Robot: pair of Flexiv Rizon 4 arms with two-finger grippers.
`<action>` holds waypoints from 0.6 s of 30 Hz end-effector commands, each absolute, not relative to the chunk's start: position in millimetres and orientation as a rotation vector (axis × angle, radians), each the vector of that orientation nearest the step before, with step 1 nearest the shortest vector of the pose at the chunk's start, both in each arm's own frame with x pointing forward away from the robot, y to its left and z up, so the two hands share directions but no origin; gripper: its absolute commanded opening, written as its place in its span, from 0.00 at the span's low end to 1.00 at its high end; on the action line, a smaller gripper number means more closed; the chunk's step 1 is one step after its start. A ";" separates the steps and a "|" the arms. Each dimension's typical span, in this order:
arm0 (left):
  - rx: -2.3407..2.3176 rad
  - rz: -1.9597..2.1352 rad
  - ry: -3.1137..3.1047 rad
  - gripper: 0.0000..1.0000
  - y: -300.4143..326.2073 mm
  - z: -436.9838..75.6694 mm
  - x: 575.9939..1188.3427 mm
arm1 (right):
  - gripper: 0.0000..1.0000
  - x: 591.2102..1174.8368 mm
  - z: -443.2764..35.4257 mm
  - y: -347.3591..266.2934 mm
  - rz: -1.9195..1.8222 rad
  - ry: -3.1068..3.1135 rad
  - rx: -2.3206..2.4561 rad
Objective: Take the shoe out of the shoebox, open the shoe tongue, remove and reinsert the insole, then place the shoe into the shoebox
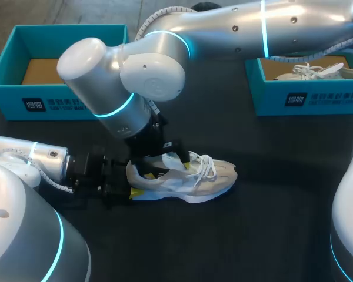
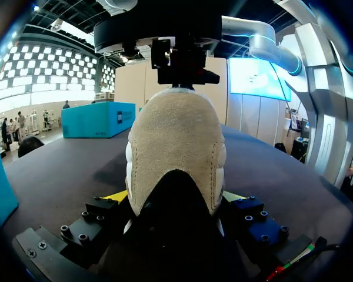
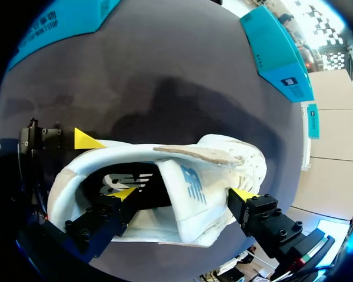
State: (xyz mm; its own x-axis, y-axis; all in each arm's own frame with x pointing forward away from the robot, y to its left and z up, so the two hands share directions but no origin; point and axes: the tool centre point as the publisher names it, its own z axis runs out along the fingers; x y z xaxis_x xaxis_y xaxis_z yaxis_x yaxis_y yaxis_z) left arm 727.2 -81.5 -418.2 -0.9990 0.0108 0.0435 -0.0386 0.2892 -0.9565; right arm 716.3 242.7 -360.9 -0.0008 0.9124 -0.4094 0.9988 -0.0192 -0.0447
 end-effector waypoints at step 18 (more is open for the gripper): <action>0.030 1.850 -2.492 0.00 -81.6 -420.2 724.3 | 1.00 712.3 -359.4 219.0 -0.549 1.829 2.037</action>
State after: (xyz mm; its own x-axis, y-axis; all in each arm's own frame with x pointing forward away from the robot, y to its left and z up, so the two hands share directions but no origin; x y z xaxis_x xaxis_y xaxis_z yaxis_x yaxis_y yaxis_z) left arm 727.2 -81.5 -418.2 -0.9990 0.0107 0.0436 -0.0386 0.2894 -0.9564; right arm 717.5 219.7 -362.4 -0.0028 0.8654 -0.5010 0.9982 -0.0278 -0.0537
